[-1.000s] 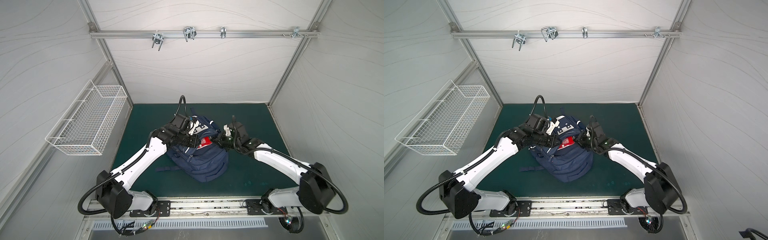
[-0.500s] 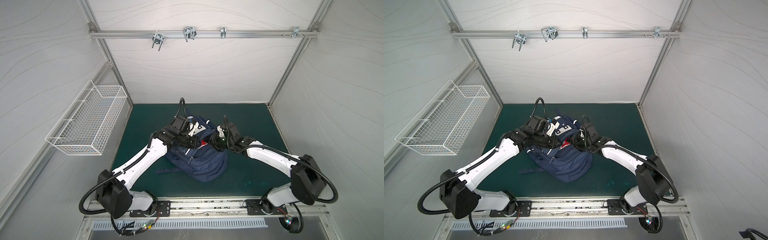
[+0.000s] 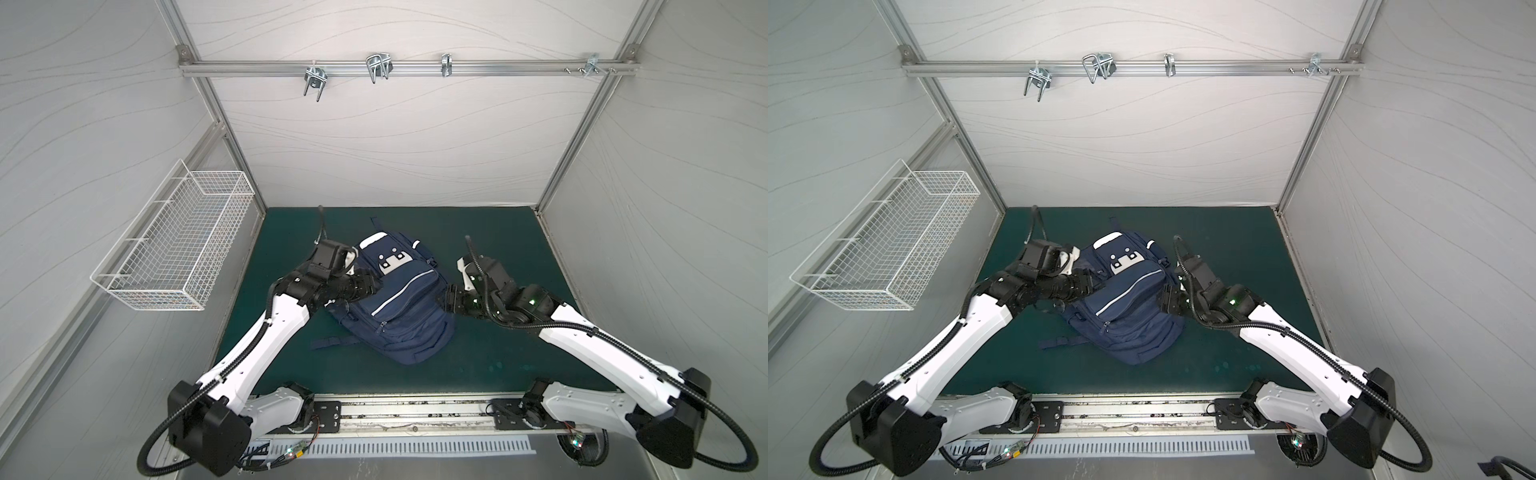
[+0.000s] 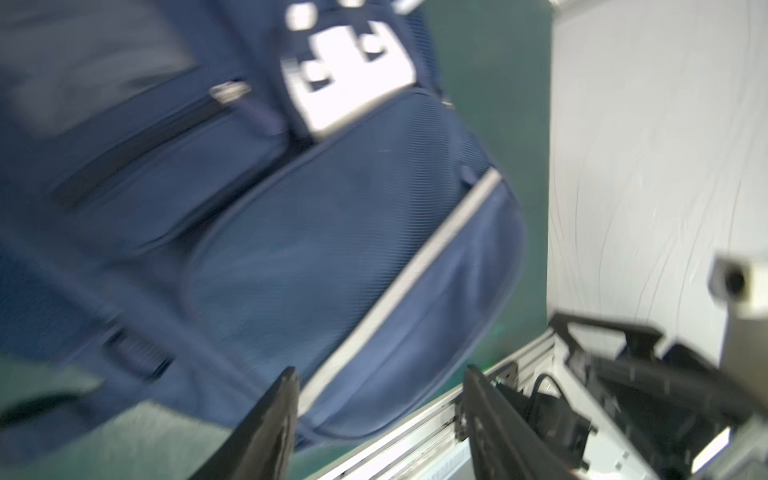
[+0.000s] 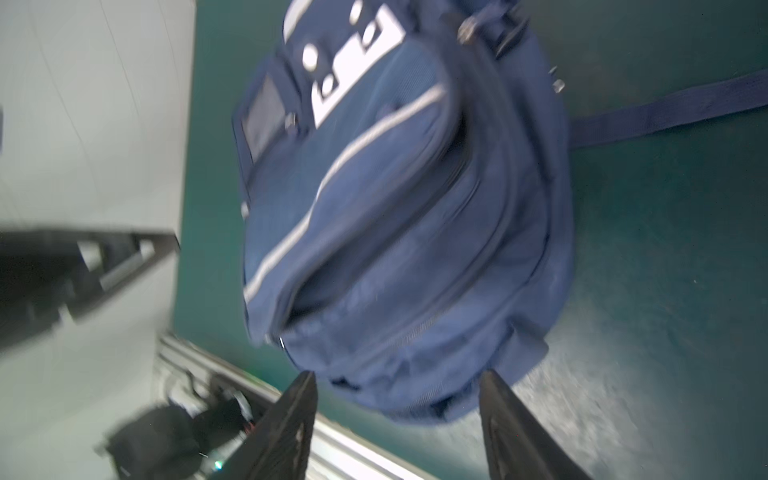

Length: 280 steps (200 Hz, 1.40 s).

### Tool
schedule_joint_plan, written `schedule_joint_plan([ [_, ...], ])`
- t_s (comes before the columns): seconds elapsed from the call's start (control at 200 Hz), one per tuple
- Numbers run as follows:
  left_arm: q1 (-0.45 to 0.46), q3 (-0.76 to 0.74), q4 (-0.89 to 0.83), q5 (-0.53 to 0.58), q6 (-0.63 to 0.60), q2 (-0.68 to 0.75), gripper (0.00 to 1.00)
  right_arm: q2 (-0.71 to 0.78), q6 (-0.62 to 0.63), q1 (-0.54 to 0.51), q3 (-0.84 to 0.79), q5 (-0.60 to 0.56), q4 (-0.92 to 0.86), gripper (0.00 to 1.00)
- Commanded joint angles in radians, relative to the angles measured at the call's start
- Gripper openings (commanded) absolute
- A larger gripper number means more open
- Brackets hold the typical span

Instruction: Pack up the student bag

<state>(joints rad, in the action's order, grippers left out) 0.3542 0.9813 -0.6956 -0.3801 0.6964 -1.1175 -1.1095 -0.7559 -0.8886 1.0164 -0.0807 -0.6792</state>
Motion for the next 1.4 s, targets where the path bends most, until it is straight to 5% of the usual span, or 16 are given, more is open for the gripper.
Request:
schedule_joint_plan([
  [0.0,-0.048,-0.105,-0.053,-0.074,0.167,0.055,0.65,-0.02,0.089,-0.11,0.024,-0.158,-0.129,0.63],
  [0.23,-0.049,-0.403,0.437,-0.247,0.536,0.122,0.73,-0.156,0.102,-0.309,0.097,-0.244,-0.1,0.63],
  [0.415,-0.048,-0.406,0.519,-0.239,0.546,0.124,0.72,-0.297,0.096,-0.396,0.201,-0.276,-0.089,0.62],
  [0.52,-0.049,-0.422,0.6,-0.245,0.579,0.099,0.64,-0.366,0.087,-0.413,0.258,-0.282,-0.098,0.62],
  [0.81,-0.047,-0.348,0.66,-0.302,0.541,0.012,0.16,-0.497,0.02,-0.42,0.387,-0.328,-0.157,0.69],
  [0.956,-0.047,-0.311,0.656,-0.318,0.532,-0.004,0.01,-0.572,-0.047,-0.415,0.465,-0.379,-0.252,0.7],
  [1.396,-0.043,-0.29,0.678,-0.362,0.53,-0.031,0.0,-0.724,-0.152,-0.408,0.633,-0.487,-0.444,0.63],
])
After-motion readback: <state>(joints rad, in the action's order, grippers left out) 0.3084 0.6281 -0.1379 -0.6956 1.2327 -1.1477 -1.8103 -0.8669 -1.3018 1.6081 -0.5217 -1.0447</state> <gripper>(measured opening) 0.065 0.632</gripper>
